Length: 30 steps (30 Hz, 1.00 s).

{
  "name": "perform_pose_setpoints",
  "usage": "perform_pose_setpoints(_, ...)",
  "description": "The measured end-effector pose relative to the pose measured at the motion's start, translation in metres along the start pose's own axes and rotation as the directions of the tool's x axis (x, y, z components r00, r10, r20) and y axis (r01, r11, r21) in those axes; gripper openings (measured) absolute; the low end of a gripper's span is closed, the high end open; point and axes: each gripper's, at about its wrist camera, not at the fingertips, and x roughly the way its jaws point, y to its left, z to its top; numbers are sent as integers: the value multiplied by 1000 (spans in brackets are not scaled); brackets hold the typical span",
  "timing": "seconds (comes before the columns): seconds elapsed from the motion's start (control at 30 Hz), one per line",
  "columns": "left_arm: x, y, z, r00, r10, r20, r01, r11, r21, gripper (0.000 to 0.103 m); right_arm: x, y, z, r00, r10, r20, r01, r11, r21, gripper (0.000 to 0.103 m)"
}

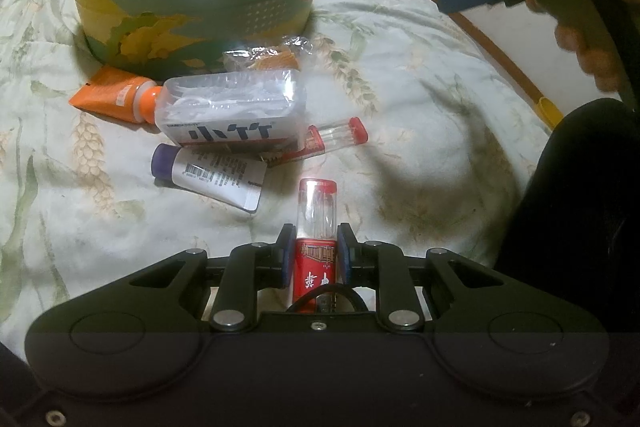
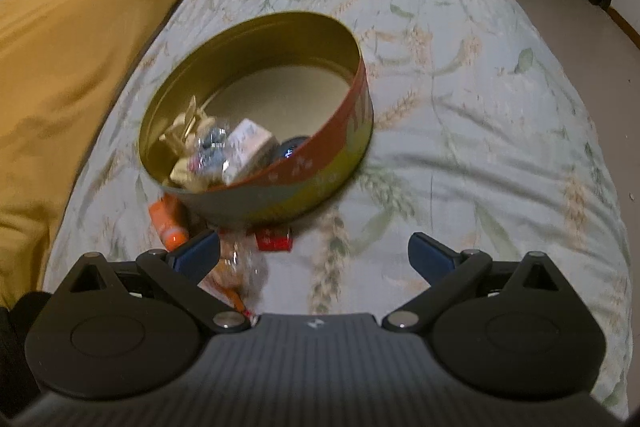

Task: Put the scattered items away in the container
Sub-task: 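Open the right gripper to drop the earbud case into the tin, then lift the red-capped tube and carry it over the tin with the left gripper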

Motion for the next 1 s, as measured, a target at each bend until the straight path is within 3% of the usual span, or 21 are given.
perform_pose_setpoints(0.27,-5,4,0,1000,4,6,-4,1000,-20,20,-2,-8,-17,999,7,33,-8,1000,28,103)
perform_pose_setpoints(0.63,-12,2,0,1000,14,13,-14,1000,-15,20,9,-33,-34,1000,-6,9,5,993,119,103)
perform_pose_setpoints(1.0,-32,7,8,998,43,40,-42,999,-26,20,14,-34,-38,1000,-4,-2,5,992,124,103)
